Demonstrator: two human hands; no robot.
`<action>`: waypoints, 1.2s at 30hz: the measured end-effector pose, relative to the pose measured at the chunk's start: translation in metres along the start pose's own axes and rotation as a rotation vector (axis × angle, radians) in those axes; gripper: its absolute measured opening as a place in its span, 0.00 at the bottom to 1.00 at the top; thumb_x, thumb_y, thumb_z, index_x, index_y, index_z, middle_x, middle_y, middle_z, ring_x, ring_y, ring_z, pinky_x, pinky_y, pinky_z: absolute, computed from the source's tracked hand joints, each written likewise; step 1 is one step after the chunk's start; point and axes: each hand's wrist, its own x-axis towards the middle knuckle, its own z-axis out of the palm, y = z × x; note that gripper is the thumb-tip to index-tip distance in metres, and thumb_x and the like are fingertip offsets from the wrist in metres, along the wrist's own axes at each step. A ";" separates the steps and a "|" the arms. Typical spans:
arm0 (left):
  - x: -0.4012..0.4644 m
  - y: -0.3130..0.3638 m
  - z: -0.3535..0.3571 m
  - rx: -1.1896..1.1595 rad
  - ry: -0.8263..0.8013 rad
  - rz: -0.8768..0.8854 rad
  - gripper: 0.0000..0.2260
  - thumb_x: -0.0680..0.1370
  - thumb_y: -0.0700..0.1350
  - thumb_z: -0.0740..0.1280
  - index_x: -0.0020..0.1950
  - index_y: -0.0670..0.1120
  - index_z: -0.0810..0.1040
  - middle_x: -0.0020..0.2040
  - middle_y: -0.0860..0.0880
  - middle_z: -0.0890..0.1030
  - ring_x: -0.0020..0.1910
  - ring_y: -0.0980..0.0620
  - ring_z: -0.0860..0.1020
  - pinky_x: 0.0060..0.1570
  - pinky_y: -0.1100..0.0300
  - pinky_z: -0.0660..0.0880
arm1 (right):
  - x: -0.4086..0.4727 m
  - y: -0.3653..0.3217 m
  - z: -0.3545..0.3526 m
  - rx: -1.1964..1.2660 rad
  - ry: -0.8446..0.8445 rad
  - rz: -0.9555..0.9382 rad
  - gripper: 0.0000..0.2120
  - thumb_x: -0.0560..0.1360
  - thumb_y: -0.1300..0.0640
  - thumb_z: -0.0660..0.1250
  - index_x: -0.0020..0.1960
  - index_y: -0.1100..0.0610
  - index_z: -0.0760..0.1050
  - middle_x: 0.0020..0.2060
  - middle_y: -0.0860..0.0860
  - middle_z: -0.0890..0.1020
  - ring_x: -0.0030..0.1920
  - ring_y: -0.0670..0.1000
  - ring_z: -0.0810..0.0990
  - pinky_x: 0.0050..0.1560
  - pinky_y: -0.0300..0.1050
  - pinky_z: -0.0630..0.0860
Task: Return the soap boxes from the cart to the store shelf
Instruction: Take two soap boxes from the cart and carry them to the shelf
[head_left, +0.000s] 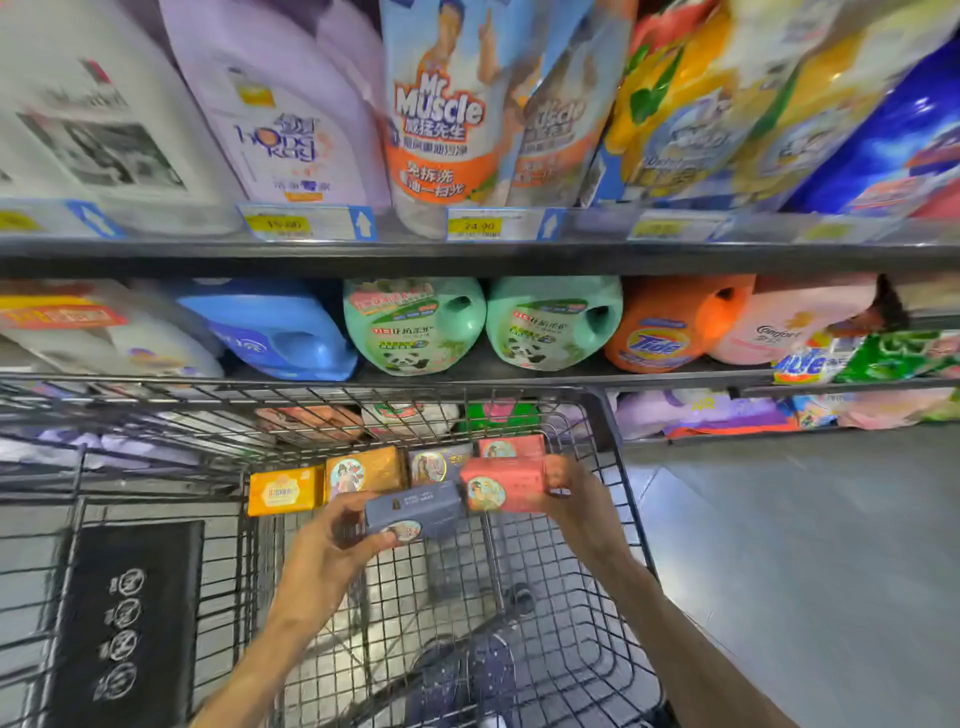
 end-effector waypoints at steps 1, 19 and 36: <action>-0.003 0.011 -0.002 0.012 -0.010 0.027 0.20 0.70 0.39 0.78 0.59 0.50 0.80 0.51 0.53 0.86 0.50 0.57 0.83 0.50 0.67 0.78 | -0.010 -0.008 -0.005 0.024 0.005 -0.009 0.09 0.75 0.61 0.73 0.54 0.52 0.83 0.44 0.44 0.87 0.46 0.43 0.86 0.45 0.38 0.81; -0.104 0.317 0.049 0.207 -0.351 0.481 0.19 0.68 0.43 0.81 0.57 0.46 0.81 0.46 0.56 0.87 0.45 0.59 0.84 0.47 0.66 0.79 | -0.264 -0.148 -0.240 0.293 0.470 -0.123 0.20 0.68 0.77 0.72 0.51 0.56 0.78 0.38 0.52 0.86 0.39 0.46 0.84 0.47 0.45 0.81; -0.265 0.475 0.349 0.270 -0.708 0.876 0.18 0.69 0.52 0.81 0.56 0.55 0.83 0.51 0.53 0.87 0.52 0.51 0.85 0.54 0.54 0.81 | -0.506 -0.054 -0.483 0.331 0.913 -0.153 0.22 0.69 0.71 0.75 0.61 0.62 0.76 0.53 0.59 0.84 0.45 0.47 0.84 0.45 0.37 0.79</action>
